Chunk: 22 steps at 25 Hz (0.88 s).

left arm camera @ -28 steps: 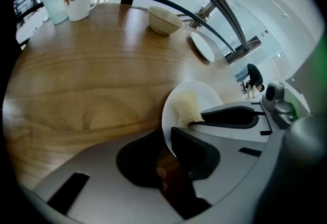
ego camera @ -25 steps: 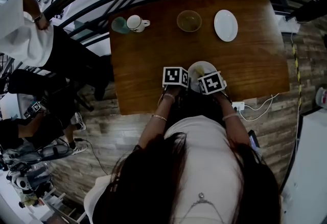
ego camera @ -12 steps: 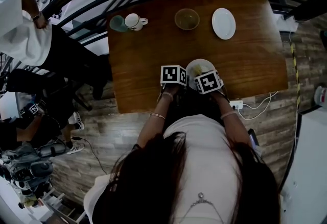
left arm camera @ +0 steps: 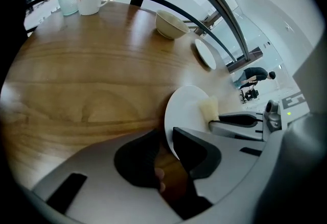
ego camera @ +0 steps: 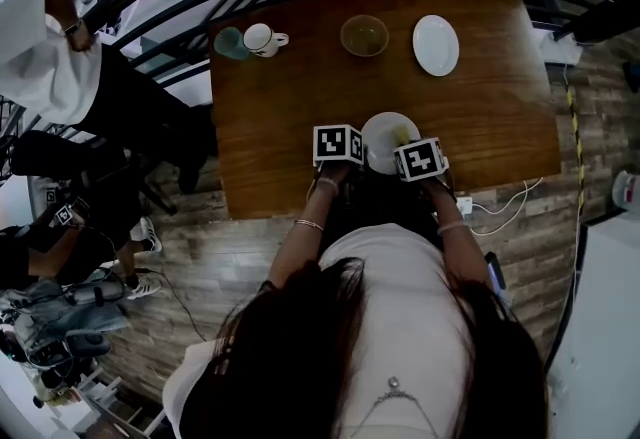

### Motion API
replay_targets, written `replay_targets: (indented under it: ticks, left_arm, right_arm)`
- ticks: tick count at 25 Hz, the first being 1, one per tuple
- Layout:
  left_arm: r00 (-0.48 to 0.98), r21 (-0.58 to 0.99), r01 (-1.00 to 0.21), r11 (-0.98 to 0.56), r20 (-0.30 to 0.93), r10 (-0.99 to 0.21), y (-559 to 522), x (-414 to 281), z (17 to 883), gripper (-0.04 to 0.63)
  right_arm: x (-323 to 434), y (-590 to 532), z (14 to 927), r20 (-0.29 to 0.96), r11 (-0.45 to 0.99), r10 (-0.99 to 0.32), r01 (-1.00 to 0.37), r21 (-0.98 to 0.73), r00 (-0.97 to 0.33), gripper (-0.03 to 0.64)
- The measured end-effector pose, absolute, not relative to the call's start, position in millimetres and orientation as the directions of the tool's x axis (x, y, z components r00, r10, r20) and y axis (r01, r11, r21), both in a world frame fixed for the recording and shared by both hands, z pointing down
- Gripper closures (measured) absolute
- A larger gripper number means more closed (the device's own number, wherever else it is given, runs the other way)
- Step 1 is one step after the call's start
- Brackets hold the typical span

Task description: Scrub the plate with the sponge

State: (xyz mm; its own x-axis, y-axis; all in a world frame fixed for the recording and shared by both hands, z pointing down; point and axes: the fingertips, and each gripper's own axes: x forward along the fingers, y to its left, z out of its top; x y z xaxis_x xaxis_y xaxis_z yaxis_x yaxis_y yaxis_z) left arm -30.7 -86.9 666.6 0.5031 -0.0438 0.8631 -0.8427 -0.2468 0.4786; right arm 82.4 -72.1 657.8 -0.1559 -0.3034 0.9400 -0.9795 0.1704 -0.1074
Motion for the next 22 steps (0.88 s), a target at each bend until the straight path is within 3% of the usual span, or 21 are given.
replay_targets:
  ticks: [4,11,22]
  left_arm:
    - [0.504,0.481,-0.846,-0.23,0.863,-0.047,-87,-32,667,0.505]
    - [0.489,0.465,-0.863,-0.198,0.867,-0.095,-86,-31,666,0.508]
    - [0.466,0.442,-0.873,-0.205,0.881,-0.085,-86,-32,668,0.5]
  right_arm:
    - [86,-55,659,0.961,0.107,-0.237,-0.987,-0.118,-0.14,0.523]
    - [9,-64,663,0.902,0.241,-0.262,-0.928,-0.283,-0.344,0.522]
    - [102,-59,655,0.949,0.085,-0.291,-0.991,-0.104,-0.124,0.522]
